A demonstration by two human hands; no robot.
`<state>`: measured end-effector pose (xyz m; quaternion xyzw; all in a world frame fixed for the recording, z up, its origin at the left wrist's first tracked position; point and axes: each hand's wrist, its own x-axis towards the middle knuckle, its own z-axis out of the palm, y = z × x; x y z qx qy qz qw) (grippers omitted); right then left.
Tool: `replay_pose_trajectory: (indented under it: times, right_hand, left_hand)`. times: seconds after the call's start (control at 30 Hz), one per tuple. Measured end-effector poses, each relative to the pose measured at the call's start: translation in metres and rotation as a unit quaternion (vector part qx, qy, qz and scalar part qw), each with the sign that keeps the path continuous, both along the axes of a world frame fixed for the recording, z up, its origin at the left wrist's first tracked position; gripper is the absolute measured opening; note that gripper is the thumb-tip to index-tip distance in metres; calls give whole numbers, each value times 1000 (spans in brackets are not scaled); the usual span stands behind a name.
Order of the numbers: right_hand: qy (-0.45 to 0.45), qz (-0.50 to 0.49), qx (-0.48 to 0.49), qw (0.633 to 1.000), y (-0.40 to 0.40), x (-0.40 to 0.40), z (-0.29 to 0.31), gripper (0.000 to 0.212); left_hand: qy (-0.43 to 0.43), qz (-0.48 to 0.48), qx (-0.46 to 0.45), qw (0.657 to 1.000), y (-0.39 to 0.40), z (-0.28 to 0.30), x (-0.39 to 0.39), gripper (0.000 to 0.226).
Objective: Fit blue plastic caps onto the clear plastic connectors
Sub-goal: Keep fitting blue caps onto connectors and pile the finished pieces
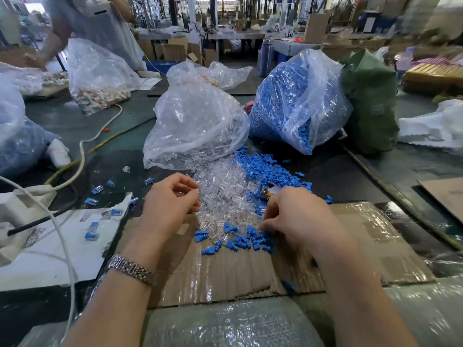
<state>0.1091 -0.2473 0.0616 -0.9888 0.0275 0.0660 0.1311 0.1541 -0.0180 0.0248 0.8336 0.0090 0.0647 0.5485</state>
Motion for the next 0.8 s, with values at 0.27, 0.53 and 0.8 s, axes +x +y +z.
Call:
replay_pose_trajectory:
  times: [0.27,0.53,0.8]
  right_hand:
    - [-59,26,-51,997,5,-2,-5,17]
    - [-124,4,183,975,3,5,-3,9]
    - [-227,80,373,896,10,-2,1,8]
  left_hand:
    - [129,-105,-355,920,-4,9,-6,23]
    - [203,-175,-417,868,-7,7,-7,24]
    - [189,-206,-372,885,-14,9,-12,23]
